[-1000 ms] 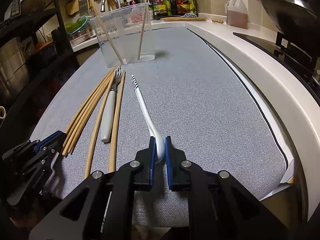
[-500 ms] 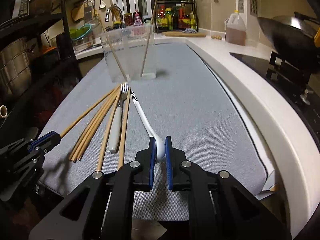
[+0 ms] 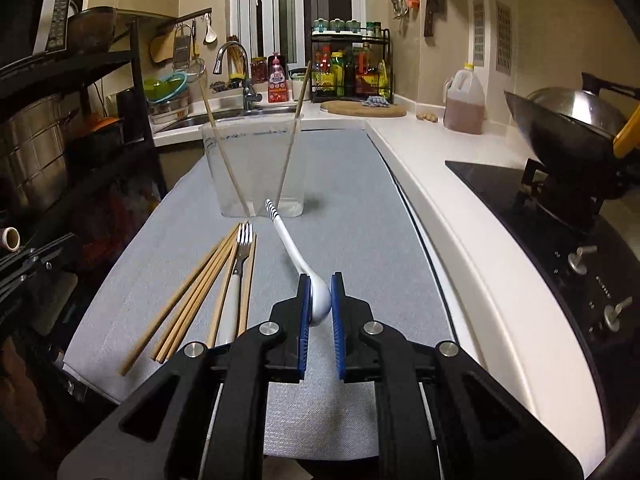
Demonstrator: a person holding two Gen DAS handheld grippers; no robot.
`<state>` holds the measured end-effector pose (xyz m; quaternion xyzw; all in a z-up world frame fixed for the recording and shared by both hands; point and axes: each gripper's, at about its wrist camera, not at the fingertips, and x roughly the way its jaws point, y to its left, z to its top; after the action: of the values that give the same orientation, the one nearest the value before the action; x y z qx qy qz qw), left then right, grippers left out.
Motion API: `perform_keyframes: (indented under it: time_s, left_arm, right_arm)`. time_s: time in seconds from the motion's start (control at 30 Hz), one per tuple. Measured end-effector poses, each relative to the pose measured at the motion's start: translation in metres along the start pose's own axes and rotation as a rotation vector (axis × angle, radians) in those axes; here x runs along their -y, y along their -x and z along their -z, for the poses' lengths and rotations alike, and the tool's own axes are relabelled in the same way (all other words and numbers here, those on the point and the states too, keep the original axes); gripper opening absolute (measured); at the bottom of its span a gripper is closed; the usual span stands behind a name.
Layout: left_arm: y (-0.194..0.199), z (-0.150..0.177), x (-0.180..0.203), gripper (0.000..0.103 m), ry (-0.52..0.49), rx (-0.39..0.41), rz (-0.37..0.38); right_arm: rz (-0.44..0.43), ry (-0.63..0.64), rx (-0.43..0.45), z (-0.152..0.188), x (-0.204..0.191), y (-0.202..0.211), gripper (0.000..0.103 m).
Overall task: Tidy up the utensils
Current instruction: 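Grasp a wooden chopstick with the left tool while the right tool holds the spoon, then lift the spoon and chopstick and carry both over the clear container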
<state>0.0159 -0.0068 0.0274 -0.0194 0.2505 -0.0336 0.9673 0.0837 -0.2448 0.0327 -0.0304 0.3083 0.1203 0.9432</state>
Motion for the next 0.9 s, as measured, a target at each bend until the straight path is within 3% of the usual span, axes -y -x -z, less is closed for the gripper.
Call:
perform_keyframes:
  time_s: [0.13, 0.23, 0.4, 0.57, 0.73, 0.83, 0.9]
  left_arm:
    - [-0.01, 0.004, -0.013, 0.0, 0.05, -0.026, 0.028]
    - [-0.028, 0.031, -0.029, 0.0, 0.13, -0.111, 0.029]
    - [-0.043, 0.07, -0.028, 0.0, 0.152, -0.225, 0.022]
    - [-0.039, 0.085, -0.014, 0.024, 0.093, -0.231, 0.029]
    - [-0.043, 0.097, -0.008, 0.023, 0.063, -0.261, 0.009]
    - [-0.043, 0.1, 0.004, 0.007, -0.013, -0.255, -0.034]
    - [-0.041, 0.1, 0.006, 0.007, -0.012, -0.256, -0.029]
  right_arm:
    - [0.013, 0.001, -0.012, -0.004, 0.004, -0.004, 0.011]
    - [0.014, -0.028, -0.04, 0.005, 0.009, -0.01, 0.011]
    - [0.025, -0.049, -0.07, 0.027, 0.011, -0.021, 0.011]
    - [0.022, -0.067, -0.079, 0.045, 0.011, -0.028, 0.011]
    - [0.016, -0.068, -0.067, 0.048, 0.011, -0.027, 0.011]
    - [0.013, -0.065, -0.054, 0.047, 0.011, -0.026, 0.011]
    - [0.009, -0.066, -0.049, 0.046, 0.011, -0.025, 0.011]
